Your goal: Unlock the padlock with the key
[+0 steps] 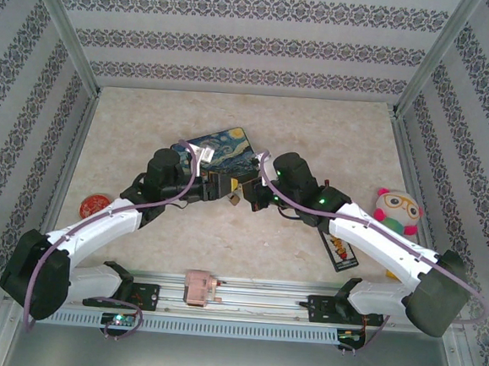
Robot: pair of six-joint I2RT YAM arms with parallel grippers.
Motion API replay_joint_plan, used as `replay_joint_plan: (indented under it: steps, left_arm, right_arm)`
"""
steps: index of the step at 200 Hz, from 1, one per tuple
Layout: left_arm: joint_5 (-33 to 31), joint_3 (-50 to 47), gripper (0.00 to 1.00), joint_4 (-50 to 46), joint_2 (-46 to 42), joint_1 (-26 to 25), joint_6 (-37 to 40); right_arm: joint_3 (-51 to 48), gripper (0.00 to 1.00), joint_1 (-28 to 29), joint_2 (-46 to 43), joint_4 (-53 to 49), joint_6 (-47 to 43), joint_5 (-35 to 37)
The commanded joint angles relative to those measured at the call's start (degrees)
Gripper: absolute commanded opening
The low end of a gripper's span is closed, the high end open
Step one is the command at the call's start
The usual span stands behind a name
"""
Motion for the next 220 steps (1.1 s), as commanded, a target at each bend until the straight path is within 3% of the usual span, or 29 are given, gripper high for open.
replay_joint_plan:
  steps: [1, 27, 113, 165, 220]
  left_arm:
    - [1.5, 1.4, 0.49, 3.8, 0.4, -0.9, -0.9]
    - [1.2, 1.3, 0.38, 3.7, 0.2, -0.9, -1.2]
    - [0.3, 0.5, 0.39, 3.1, 0.1, -0.9, -1.5]
    - [1.0, 0.6, 0.24, 3.2, 0.5, -0.9, -1.6]
    - [1.0, 0.6, 0.20, 3.8, 0.8, -0.9, -1.7]
  right_arm:
    - [-1.1, 0.00, -0.3, -1.3, 2.6, 1.4, -1.8]
    - [-1.4, 0.00, -0.4, -1.2, 3.4, 2.0, -2.0]
    - [-2.3, 0.00, -0.8, -1.9, 5.8, 3.4, -2.1]
    - [-3.0, 0.00, -0.9, -2.1, 7.6, 4.5, -1.4]
    - [-3.9, 0.00, -1.2, -2.0, 10.5, 5.9, -1.1]
